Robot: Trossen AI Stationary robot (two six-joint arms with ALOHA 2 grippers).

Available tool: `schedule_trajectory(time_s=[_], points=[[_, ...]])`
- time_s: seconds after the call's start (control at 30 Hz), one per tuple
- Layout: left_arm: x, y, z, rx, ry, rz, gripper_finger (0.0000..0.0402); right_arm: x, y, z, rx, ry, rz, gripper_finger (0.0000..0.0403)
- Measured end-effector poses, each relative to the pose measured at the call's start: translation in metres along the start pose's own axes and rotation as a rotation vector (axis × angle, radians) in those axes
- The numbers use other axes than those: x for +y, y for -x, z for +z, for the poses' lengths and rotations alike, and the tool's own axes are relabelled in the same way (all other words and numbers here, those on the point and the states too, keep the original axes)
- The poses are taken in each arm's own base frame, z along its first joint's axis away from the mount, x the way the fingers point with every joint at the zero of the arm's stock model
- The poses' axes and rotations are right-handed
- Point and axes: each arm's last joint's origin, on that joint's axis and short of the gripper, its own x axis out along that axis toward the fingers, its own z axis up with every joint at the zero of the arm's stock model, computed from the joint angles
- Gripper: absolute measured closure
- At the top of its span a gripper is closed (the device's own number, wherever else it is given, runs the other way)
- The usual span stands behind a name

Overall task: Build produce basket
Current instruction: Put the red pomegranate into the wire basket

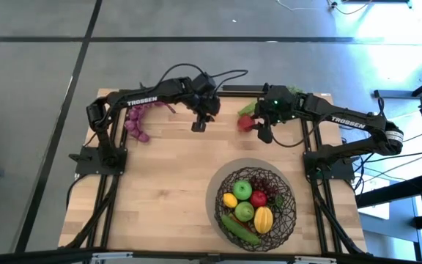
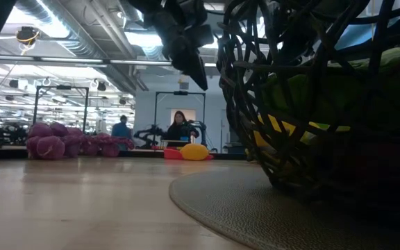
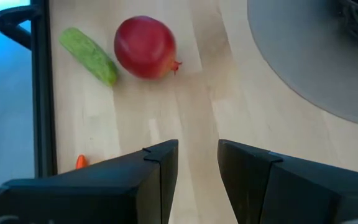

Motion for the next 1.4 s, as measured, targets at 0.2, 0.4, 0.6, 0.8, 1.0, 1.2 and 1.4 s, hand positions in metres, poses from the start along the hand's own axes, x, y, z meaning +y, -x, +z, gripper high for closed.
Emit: schedule_trajectory(time_s=[0.2,0.4,0.6,0.8,1.0,1.2,1.4], points=[[-0.008,-0.002,0.005,-0.004,-0.019,-0.013,0.0298,0.000,0.000,0.000,0.002,-0.099,0.000,0.0209],[-0.016,-0.003,0.009,-0.010,-0.037,-0.029,0.0298,0.000,0.000,0.000,0.001,-0.158,0.000,0.0209],[-0.024,-0.004,0.014,-0.014,-0.054,-0.043,0.0298,0.000,0.000,0.000,0.002,-0.201,0.000,0.0209],[-0.032,-0.006,0.018,-0.019,-0.073,-0.058,0.0298,-0.002,0.000,-0.001,0.013,-0.211,-0.080,0.0209],[-0.041,-0.007,0.022,-0.024,-0.091,-0.072,0.0298,-0.003,0.000,-0.003,0.033,-0.146,-0.108,0.0187],[-0.048,-0.008,0.026,-0.029,-0.108,-0.085,0.0298,-0.003,0.000,-0.003,0.038,-0.031,-0.110,0.0068],[-0.055,-0.008,0.029,-0.032,-0.122,-0.096,0.0298,-0.004,0.000,-0.002,0.028,0.038,-0.085,0.0024]])
